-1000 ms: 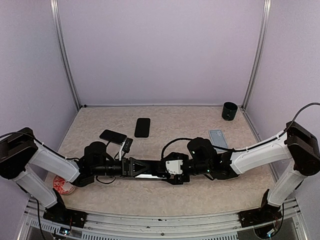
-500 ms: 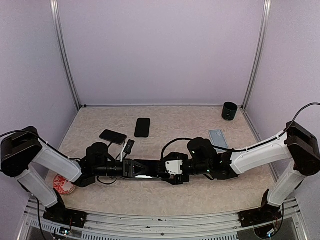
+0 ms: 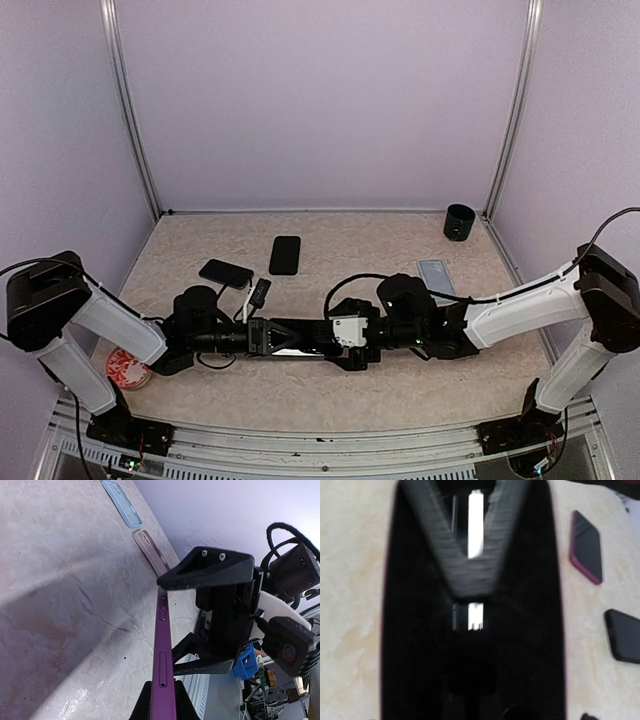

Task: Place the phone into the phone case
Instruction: Pass from the right arm to the left, then move the phone case to the center of the board.

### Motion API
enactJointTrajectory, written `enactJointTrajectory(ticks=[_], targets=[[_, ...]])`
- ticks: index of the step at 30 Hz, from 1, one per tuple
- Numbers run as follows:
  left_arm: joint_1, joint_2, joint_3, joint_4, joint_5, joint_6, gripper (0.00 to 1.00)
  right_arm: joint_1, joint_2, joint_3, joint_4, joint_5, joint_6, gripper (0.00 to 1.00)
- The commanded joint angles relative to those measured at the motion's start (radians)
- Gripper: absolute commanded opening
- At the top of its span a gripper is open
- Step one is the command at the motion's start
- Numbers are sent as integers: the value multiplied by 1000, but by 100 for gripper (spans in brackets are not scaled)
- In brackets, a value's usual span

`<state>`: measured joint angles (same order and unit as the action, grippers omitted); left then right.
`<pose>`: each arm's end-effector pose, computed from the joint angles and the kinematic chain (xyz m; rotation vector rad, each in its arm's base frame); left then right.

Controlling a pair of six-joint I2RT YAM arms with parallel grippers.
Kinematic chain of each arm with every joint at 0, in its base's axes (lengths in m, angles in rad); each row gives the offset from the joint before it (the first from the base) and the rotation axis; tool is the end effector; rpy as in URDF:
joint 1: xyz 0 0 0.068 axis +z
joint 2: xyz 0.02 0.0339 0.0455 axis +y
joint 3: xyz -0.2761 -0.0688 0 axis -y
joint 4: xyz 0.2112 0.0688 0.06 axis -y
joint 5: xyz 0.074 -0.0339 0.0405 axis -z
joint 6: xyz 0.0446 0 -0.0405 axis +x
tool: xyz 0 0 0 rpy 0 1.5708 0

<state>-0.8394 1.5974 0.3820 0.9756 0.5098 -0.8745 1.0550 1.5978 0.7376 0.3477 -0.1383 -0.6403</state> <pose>0.1620 -0.2131 0.1856 0.3892 2.0890 -1.5904 0.1494 0.2759 0.2106 -1.6311 1.3262 0.3952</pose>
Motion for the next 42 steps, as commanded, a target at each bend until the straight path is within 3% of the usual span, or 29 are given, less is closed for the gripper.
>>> enactJointTrajectory(ticks=[1, 4, 12, 26, 35, 42], targets=[[-15, -10, -3, 35, 20, 15, 0, 9, -82, -10, 58, 63, 60, 93], [-18, -39, -6, 3, -5, 37, 0, 8, -115, -18, 44, 110, 105, 99], [-21, -106, 26, -148, -49, 95, 0, -34, -219, -73, 13, 266, 272, 100], [-27, -185, 10, -166, -79, 75, 0, -336, -470, -122, -239, 416, 682, 96], [-36, -209, -3, -161, -84, 76, 0, -559, -461, -124, -448, 319, 879, 86], [-35, -211, -13, -161, -87, 74, 0, -649, -356, -116, -530, 270, 983, 88]])
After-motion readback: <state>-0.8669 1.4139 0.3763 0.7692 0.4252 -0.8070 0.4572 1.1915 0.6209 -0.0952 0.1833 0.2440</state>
